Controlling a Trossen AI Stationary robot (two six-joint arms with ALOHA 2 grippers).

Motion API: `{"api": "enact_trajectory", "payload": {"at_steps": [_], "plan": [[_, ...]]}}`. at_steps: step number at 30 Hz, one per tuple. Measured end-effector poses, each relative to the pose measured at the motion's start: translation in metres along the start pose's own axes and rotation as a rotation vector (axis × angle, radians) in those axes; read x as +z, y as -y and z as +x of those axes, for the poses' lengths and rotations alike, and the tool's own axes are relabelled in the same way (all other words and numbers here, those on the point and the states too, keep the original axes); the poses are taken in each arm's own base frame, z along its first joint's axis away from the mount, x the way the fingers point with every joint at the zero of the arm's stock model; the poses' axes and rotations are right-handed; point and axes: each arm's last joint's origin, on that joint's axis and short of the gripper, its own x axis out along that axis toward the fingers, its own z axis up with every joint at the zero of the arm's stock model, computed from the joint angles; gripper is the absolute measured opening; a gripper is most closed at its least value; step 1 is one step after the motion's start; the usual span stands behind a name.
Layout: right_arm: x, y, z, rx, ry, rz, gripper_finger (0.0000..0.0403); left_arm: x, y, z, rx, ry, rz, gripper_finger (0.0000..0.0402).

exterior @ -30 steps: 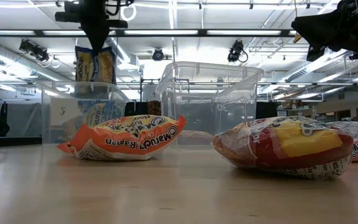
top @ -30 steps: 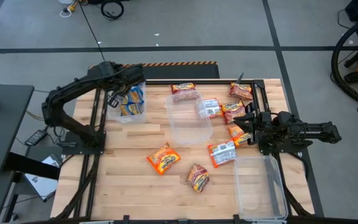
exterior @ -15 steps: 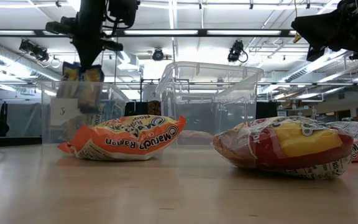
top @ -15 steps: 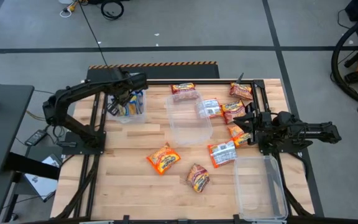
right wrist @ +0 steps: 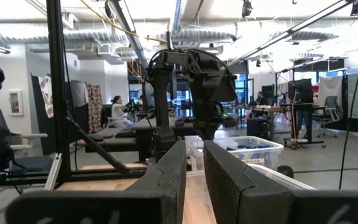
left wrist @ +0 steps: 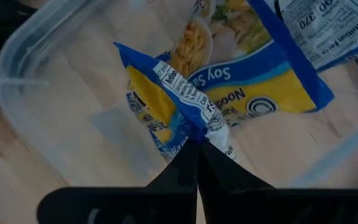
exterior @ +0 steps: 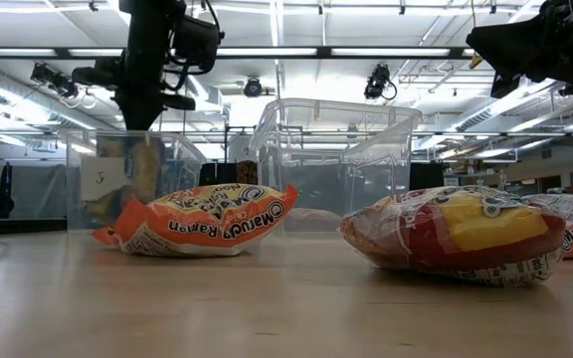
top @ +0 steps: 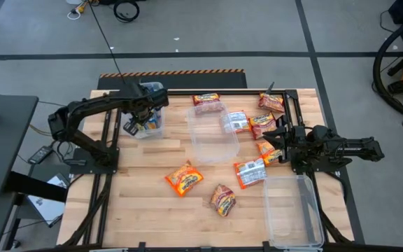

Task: Sort Maruchan noodles
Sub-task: Put the blue noodle pack into the top transparent bin, then put the red noodle pack into the middle transparent bin

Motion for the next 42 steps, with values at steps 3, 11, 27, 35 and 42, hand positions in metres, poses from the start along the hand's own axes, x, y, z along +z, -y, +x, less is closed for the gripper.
{"api": "enact_trajectory", "payload": {"at_steps": [3,11,27,35,42], "plan": [[0.000,0.000,0.000,0.000,0.000,0.000,0.0064,0.004,0.003,0.011,0.001,-0.003,0.017,0.0004],[0.000,0.000,0.000,0.000,0.000,0.000,0.0064,0.009,0.010,0.019,-0.028,-0.050,0.100,0.0029],[0.000,0.000,0.000,0.000,0.000,0.000,0.0064,0.004,0.006,-0.057,-0.308,-0.062,0.228,0.0123],[0.000,0.000,0.000,0.000,0.000,0.000,0.0064,-0.007,-0.006,-0.098,-0.468,-0.106,0.588,0.0123],[0.000,0.000,0.000,0.000,0.000,0.000,0.0064,-0.022,-0.007,-0.107,-0.568,-0.140,0.640,0.0123]]}}
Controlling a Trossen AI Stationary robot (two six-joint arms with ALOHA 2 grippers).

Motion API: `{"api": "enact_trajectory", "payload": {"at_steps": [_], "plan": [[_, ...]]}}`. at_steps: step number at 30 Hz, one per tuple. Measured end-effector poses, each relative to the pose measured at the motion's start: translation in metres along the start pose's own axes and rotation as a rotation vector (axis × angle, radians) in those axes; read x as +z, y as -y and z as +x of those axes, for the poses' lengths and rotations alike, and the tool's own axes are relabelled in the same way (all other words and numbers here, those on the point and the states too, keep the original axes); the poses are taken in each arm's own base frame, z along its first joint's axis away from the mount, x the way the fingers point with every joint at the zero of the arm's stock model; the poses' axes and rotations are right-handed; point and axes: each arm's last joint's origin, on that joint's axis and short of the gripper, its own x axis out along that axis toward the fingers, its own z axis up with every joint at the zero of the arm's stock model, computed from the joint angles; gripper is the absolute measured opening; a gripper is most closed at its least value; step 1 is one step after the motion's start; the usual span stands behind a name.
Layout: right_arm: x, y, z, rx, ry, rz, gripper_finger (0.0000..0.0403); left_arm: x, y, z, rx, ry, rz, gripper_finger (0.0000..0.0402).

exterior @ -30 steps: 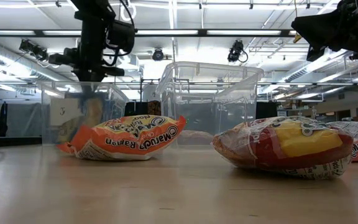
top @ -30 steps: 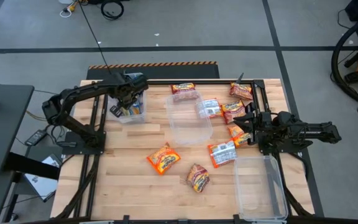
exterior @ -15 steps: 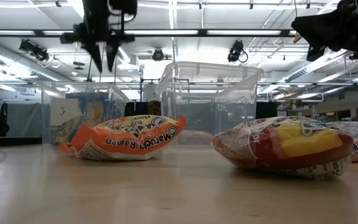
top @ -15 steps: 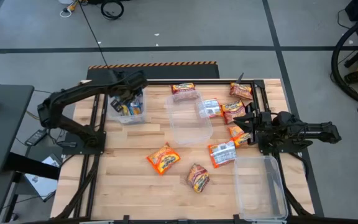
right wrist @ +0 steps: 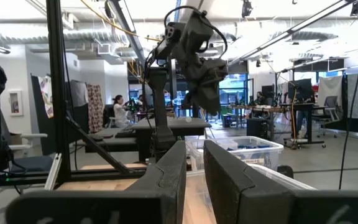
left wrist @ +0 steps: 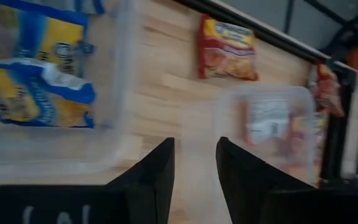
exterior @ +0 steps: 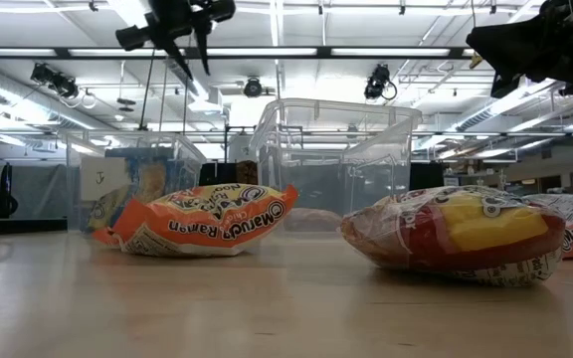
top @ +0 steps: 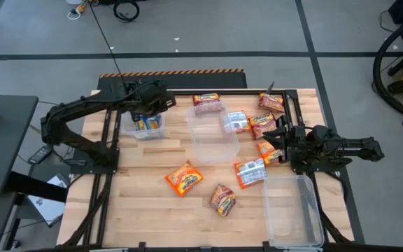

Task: Sort Maruchan noodles
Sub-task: Put the red noodle pack into the middle transparent bin

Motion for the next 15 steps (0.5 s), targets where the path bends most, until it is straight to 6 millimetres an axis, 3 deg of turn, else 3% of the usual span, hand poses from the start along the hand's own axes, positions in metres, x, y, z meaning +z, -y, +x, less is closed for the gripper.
{"api": "enact_trajectory", "payload": {"at_steps": [5,15], "plan": [[0.000,0.000,0.000,0.000,0.000,0.000,0.0064,-0.006,0.011,-0.002,-0.108,0.000,0.075,0.0123],[0.000,0.000,0.000,-0.012,0.000,-0.003,0.0064,-0.029,0.048,-0.022,-0.505,0.049,0.300,0.0123]]}}
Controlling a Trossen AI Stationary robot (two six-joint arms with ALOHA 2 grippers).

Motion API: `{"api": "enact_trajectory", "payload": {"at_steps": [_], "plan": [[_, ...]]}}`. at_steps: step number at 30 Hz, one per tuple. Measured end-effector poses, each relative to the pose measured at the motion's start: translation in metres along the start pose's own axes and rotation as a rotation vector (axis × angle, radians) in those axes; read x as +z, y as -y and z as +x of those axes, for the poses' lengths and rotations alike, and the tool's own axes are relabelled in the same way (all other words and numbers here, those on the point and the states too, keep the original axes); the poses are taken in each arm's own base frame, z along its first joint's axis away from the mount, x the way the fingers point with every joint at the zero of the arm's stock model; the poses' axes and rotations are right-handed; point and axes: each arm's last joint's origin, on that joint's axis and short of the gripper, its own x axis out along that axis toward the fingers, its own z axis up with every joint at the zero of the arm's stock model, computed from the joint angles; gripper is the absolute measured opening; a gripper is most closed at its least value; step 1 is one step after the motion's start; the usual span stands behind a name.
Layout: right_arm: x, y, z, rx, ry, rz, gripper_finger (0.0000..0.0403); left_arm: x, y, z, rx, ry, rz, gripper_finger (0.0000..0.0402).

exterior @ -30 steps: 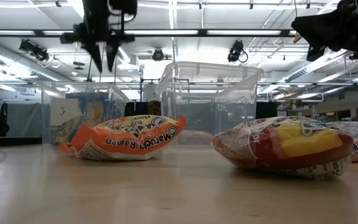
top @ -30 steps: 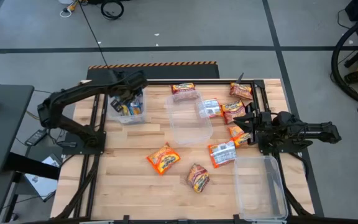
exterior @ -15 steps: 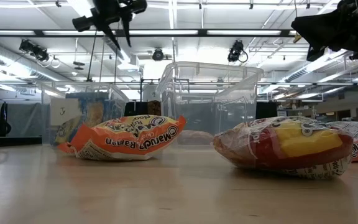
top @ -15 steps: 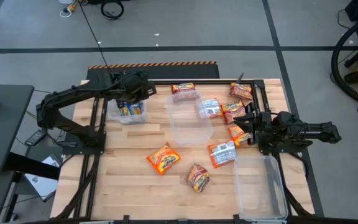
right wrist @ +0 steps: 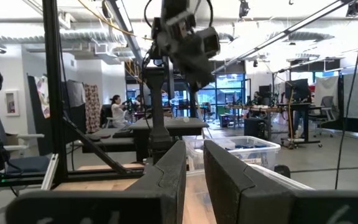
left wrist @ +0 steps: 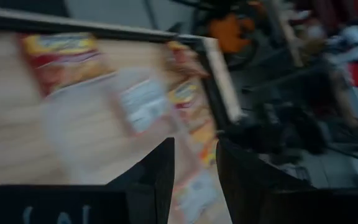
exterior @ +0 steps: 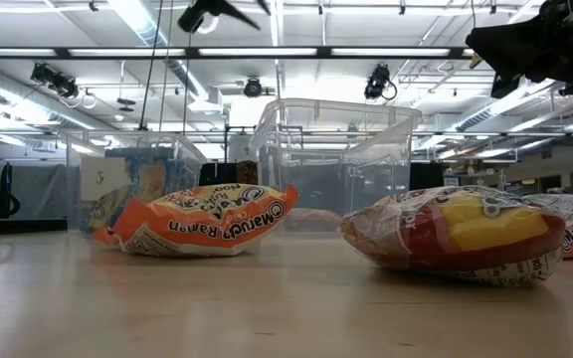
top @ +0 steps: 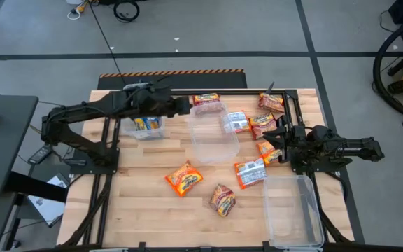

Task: Sort Maruchan noodles
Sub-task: Put the red noodle pack into the middle transparent bin

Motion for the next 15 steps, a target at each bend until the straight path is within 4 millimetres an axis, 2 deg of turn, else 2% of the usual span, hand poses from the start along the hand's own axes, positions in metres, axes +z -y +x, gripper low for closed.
{"api": "enact_trajectory", "payload": {"at_steps": [7,10,15], "plan": [[0.001,0.000,0.000,0.001,0.009,0.028,0.0064,0.001,0.009,-0.001,-0.087,0.021,0.057,0.0123],[0.007,-0.001,0.000,0.025,0.066,0.234,0.0064,-0.002,0.011,-0.002,-0.113,-0.004,0.085,0.0123],[0.019,0.002,-0.002,-0.011,0.213,0.481,0.0064,-0.020,0.028,-0.010,-0.218,0.004,0.322,0.0123]]}}
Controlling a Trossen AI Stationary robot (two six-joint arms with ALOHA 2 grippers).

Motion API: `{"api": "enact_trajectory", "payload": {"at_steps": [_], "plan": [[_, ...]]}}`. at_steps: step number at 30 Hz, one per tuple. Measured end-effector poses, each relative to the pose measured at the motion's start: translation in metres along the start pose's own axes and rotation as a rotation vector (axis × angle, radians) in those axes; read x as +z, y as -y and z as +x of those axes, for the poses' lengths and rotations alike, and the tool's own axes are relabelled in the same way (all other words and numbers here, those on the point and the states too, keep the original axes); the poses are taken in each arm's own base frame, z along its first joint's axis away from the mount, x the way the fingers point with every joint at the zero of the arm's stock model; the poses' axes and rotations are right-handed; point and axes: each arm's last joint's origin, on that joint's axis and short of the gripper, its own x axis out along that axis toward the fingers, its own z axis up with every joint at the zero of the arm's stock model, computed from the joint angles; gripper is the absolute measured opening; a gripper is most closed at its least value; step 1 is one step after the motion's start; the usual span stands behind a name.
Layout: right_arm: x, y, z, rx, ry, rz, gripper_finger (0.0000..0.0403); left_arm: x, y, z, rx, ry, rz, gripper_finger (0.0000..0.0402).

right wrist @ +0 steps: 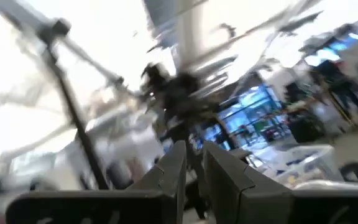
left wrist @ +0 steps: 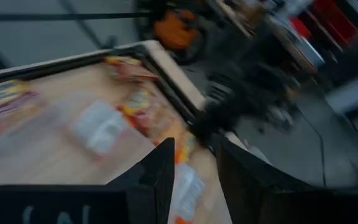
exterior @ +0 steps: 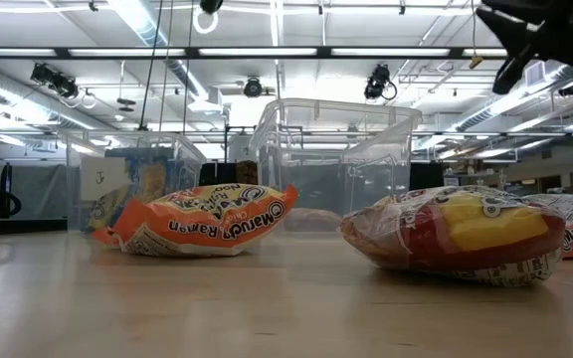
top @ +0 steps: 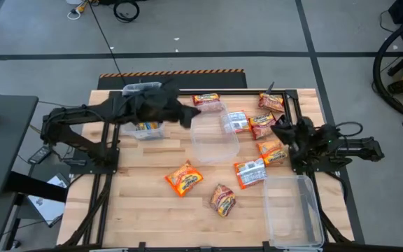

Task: Sort Maruchan noodles
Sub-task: Put the red noodle pack into the middle transparent bin

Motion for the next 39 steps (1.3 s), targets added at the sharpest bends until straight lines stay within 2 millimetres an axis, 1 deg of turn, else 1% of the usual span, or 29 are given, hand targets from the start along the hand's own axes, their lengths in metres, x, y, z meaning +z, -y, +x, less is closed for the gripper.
{"api": "enact_trajectory", "payload": {"at_steps": [2,4,6,8,9,11,13,16,18,20,24,27,30,34,39], "plan": [[0.003,0.001,0.000,-0.063,0.050,0.095,0.0064,-0.005,0.009,-0.002,-0.024,0.015,0.038,0.0123],[0.009,-0.002,0.003,-0.085,0.064,0.113,0.0064,-0.011,0.016,-0.005,-0.033,0.026,0.059,0.0123],[0.016,-0.007,0.009,-0.074,0.004,0.082,0.0063,-0.017,0.021,-0.007,-0.038,0.021,0.089,0.0123],[0.023,-0.013,0.018,-0.111,-0.084,0.065,0.0061,-0.023,0.026,-0.010,-0.062,-0.006,0.139,0.0123],[0.028,-0.015,0.024,-0.169,-0.125,0.067,0.0060,-0.027,0.029,-0.011,-0.080,-0.027,0.180,0.0123],[0.034,-0.016,0.033,-0.350,-0.213,0.092,0.0058,-0.034,0.032,-0.014,-0.100,-0.065,0.240,0.0123],[0.037,-0.016,0.041,-0.533,-0.305,0.107,0.0058,-0.039,0.033,-0.016,-0.098,-0.090,0.256,0.0123],[0.040,-0.014,0.051,-0.760,-0.429,0.072,0.0065,-0.042,0.035,-0.018,-0.100,-0.100,0.247,0.0123],[0.040,-0.011,0.057,-0.865,-0.500,0.036,0.0077,-0.042,0.036,-0.020,-0.107,-0.096,0.247,0.0123],[0.040,-0.007,0.063,-0.932,-0.541,0.025,0.0097,-0.043,0.038,-0.022,-0.114,-0.102,0.251,0.0123],[0.038,0.010,0.067,-1.102,-0.530,0.095,0.0154,-0.048,0.038,-0.021,-0.128,-0.145,0.261,0.0123],[0.038,0.027,0.063,-1.283,-0.472,0.176,0.0196,-0.051,0.039,-0.022,-0.152,-0.176,0.266,0.0123],[0.036,0.047,0.058,-1.436,-0.432,0.217,0.0227,-0.056,0.040,-0.024,-0.154,-0.204,0.278,0.0123],[0.025,0.073,0.045,-1.618,-0.406,0.261,0.0247,-0.061,0.043,-0.027,-0.162,-0.231,0.293,0.0123],[0.008,0.094,0.023,-1.828,-0.311,0.354,0.0244,-0.071,0.046,-0.032,-0.159,-0.277,0.294,0.0123]]}}
